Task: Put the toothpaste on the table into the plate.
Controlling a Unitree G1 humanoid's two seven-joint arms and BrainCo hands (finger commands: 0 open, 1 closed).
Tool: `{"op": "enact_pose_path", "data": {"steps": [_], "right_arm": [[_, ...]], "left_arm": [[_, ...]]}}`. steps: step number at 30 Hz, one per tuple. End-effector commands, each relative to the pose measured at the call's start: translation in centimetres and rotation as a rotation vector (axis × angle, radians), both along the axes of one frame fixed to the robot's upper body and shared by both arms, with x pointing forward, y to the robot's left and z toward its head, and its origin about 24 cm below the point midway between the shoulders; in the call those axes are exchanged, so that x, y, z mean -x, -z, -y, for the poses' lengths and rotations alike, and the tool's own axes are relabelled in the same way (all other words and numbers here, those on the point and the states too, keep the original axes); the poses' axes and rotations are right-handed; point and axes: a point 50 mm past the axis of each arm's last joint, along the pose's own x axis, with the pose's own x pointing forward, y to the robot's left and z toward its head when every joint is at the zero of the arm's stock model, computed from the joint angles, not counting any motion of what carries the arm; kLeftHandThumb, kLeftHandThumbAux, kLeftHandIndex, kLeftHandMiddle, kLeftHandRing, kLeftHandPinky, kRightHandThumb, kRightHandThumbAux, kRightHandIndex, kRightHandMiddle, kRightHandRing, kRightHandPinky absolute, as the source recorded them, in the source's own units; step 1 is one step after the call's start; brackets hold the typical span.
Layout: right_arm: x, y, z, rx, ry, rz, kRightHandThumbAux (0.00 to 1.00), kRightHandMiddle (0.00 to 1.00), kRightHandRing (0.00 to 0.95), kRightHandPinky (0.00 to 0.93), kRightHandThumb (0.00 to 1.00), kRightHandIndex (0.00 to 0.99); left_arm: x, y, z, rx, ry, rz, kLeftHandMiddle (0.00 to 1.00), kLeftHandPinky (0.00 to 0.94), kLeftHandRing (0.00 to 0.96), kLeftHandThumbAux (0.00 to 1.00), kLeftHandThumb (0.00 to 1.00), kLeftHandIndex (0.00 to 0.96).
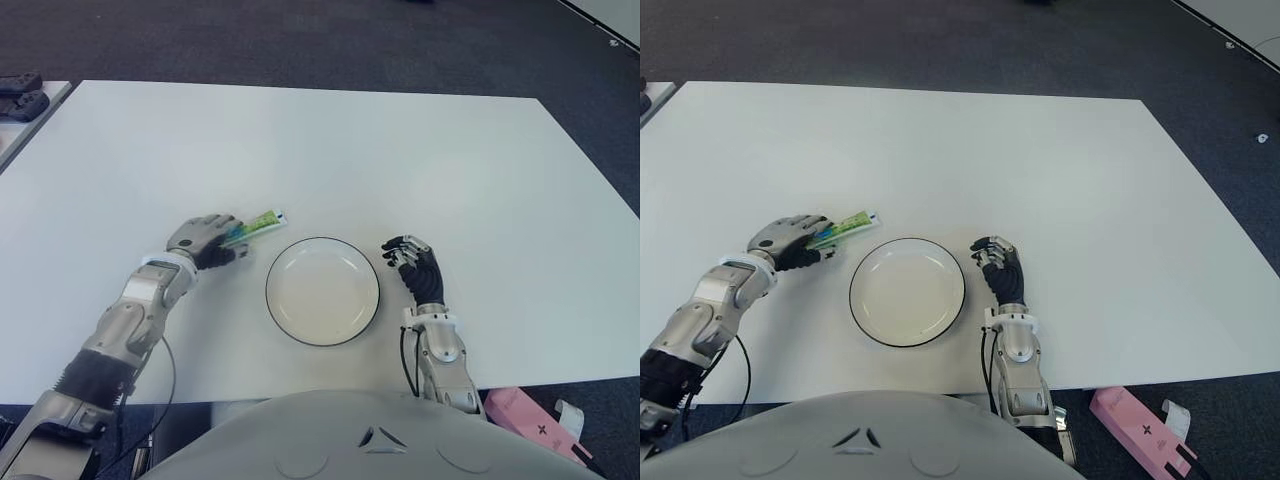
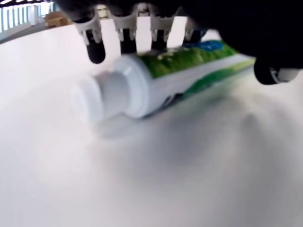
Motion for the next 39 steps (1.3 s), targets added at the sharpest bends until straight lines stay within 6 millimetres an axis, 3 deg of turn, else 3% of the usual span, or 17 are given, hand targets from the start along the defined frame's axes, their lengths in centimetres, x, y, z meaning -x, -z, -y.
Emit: {"op": "enact_pose_path", "data": {"steps": [1, 19, 27, 39], "right_arm": [[0.2, 0.2, 0.1, -0.004, 0.014, -0.027, 0.728, 0.471, 0.469, 0.47, 0.71, 0.428], [0.8, 0.1, 0.4, 0.009, 0.024, -0.029, 0.728, 0.469, 0.473, 0.486, 0.709, 0.427], [1.0, 0.1, 0.6, 0.014, 0.03, -0.039, 0.728, 0.477, 0.481, 0.488, 0.709, 0.427], [1.1, 0.0, 0.6, 0.032, 0.031, -0.047, 0.728, 0.473, 0.47, 0.469, 0.709, 0.428]], "left_arm": [[0.1, 0.3, 0.2, -0.037, 0.045, -0.08, 0.0, 0.0, 0.0, 0.079, 0.453, 0.0], [1.8, 2.5, 0.1, -0.153, 0.183, -0.27, 0.0, 0.0, 0.0, 0.082, 0.462, 0.0], [3.8, 1.8, -0.7, -0.18, 0.207, -0.329, 0.0, 0.0, 0.0, 0.086, 0.465, 0.0], [5.9, 2.4, -1.8, -0.193, 0.166, -0.386, 0.0, 0.0, 0.0, 0.097, 0.458, 0.0]]}}
